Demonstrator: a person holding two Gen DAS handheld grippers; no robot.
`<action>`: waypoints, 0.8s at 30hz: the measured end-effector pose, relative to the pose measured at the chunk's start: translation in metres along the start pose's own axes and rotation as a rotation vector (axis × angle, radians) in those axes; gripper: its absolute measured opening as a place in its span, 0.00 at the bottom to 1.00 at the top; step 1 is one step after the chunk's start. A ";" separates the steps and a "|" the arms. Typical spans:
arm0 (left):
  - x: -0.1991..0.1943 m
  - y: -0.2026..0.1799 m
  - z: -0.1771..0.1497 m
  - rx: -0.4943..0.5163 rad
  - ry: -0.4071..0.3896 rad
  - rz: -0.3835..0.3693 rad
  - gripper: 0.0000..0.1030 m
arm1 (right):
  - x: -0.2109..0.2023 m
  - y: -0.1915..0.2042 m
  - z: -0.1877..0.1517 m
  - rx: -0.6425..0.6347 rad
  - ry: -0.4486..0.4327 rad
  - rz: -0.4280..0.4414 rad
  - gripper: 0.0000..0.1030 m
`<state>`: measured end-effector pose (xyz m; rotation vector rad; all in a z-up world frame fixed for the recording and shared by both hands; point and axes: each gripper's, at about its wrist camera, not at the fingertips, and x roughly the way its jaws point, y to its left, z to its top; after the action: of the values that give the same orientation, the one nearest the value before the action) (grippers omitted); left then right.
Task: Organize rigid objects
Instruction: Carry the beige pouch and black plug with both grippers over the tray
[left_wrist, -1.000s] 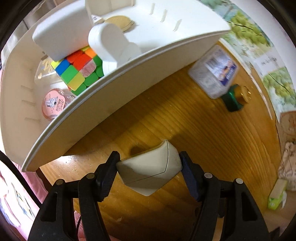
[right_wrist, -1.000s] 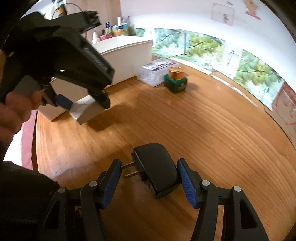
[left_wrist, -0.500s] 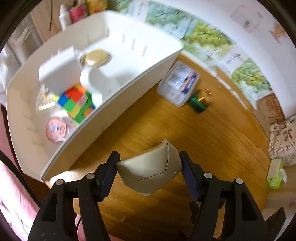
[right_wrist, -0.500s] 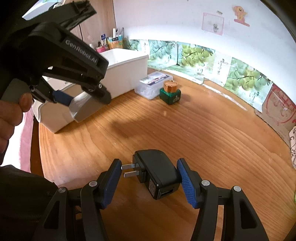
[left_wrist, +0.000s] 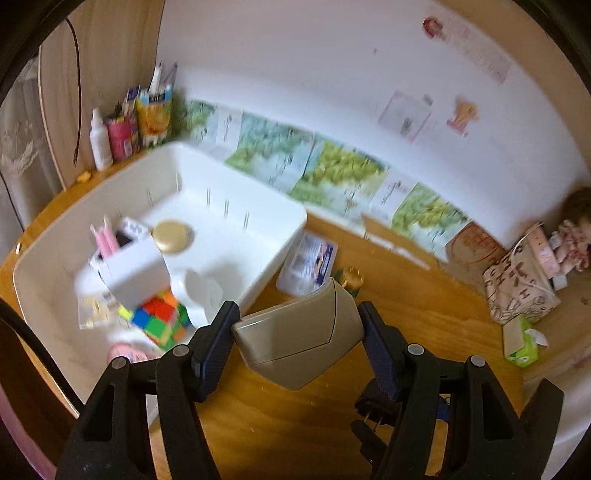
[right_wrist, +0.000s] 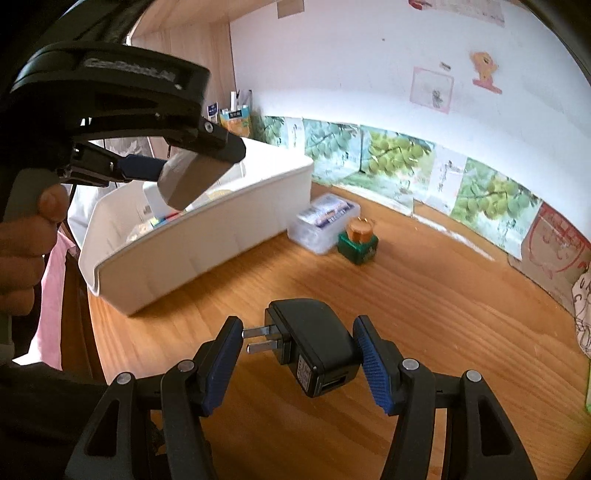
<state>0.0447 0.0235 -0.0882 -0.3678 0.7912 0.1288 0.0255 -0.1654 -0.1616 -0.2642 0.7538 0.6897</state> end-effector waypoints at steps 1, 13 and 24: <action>-0.004 0.004 0.003 0.005 -0.020 -0.010 0.67 | 0.001 0.003 0.003 -0.002 -0.006 -0.001 0.60; -0.033 0.051 0.029 0.098 -0.164 -0.009 0.67 | 0.006 0.046 0.049 -0.006 -0.109 -0.014 0.60; -0.041 0.103 0.051 0.145 -0.164 0.016 0.67 | 0.021 0.096 0.090 -0.002 -0.211 -0.017 0.60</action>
<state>0.0247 0.1386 -0.0541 -0.2102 0.6369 0.1145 0.0214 -0.0421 -0.1103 -0.1957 0.5495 0.6902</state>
